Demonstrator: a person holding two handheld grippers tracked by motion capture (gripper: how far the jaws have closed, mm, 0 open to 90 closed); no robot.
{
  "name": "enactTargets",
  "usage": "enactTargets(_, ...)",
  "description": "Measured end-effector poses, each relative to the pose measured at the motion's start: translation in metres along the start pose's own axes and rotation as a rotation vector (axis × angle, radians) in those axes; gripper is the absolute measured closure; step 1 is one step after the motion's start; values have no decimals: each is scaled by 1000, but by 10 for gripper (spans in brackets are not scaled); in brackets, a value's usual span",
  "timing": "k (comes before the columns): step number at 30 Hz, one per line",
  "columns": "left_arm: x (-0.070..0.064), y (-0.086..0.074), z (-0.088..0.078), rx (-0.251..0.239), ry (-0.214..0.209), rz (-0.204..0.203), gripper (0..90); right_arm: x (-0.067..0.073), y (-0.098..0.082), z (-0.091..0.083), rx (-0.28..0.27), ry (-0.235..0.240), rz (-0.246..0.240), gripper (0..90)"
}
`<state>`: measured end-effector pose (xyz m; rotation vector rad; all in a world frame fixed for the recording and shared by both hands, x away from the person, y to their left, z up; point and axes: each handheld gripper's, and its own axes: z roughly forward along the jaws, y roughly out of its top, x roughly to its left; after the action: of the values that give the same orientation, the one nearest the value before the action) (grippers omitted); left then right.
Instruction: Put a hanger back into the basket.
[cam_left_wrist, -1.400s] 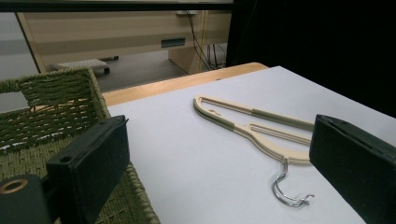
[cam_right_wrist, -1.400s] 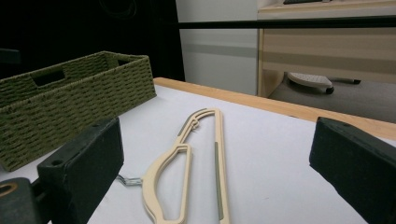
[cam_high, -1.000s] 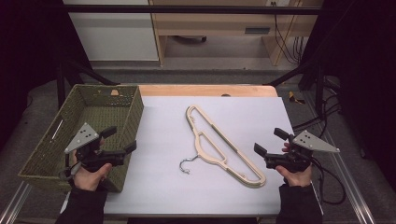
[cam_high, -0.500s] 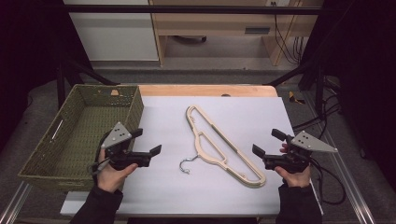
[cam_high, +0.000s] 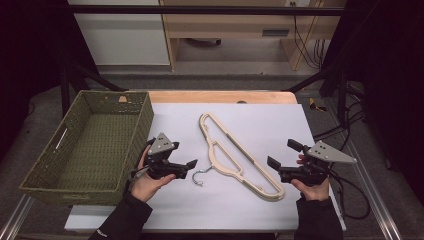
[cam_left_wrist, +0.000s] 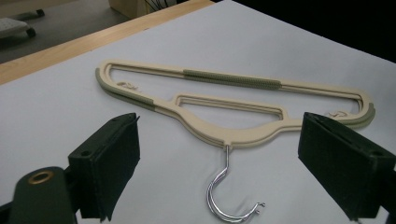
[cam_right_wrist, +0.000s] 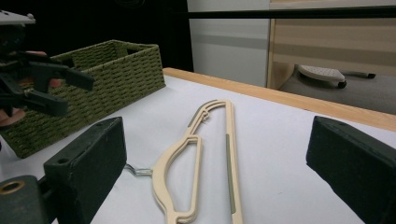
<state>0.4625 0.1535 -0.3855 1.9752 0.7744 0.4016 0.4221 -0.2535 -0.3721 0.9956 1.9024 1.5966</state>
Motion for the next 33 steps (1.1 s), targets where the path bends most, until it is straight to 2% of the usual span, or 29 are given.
enactTargets(9,-10,-2,33,72,-24,28,176,1,-1,2,14,6,0,54)
enactTargets(15,-13,-6,57,115,-28,30,230,1,-2,4,19,9,-6,54)
enactTargets(23,-16,-15,81,181,-27,40,323,2,-2,5,21,11,-6,54)
enactTargets(28,-16,-22,94,229,-19,48,400,1,-3,6,21,14,-10,54)
enactTargets(29,-15,-24,97,247,-22,49,437,1,-3,6,21,16,-16,54)
enactTargets(33,-14,-28,104,267,-23,44,497,1,-3,7,24,15,-12,54)
